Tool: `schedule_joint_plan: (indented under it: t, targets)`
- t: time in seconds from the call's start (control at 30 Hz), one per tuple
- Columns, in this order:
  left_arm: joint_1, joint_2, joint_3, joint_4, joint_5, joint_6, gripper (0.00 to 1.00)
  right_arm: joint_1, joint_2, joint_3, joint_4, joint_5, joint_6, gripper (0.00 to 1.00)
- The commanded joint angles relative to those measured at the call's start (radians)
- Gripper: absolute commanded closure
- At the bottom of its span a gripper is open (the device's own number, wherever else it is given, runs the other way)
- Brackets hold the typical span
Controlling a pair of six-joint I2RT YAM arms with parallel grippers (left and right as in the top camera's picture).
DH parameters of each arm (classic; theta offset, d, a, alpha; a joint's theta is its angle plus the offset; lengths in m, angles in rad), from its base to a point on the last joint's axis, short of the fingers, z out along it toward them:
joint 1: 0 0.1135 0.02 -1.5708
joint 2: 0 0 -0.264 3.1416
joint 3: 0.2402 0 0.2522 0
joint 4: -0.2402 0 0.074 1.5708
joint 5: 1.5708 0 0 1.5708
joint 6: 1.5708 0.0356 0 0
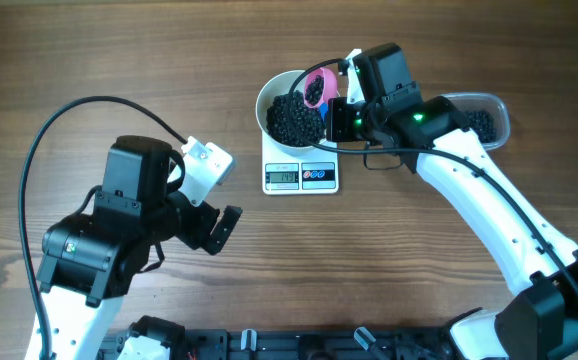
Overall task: Scoop item into bowl and weigh 150g on scale
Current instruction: 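Hold the scoop tilted over the bowl, trickling beans onto the scale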
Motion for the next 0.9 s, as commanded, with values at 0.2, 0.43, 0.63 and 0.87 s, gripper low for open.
schedule_joint_plan:
  t: [0.2, 0.43, 0.63, 0.87]
  targets:
    - [0.007, 0.000, 0.018, 0.003, 0.016, 0.020, 0.00, 0.001, 0.013, 0.014, 0.006, -0.020, 0.025, 0.96]
    - [0.007, 0.000, 0.018, 0.002, 0.016, 0.020, 0.00, 0.002, 0.014, 0.013, -0.005, -0.033, 0.019, 0.96]
    - [0.007, 0.000, 0.018, 0.003, 0.016, 0.021, 0.00, -0.007, 0.013, 0.013, 0.014, -0.032, 0.019, 0.96]
    - [0.007, 0.000, 0.018, 0.003, 0.016, 0.020, 0.00, -0.012, 0.013, 0.013, 0.040, -0.077, 0.033, 0.96]
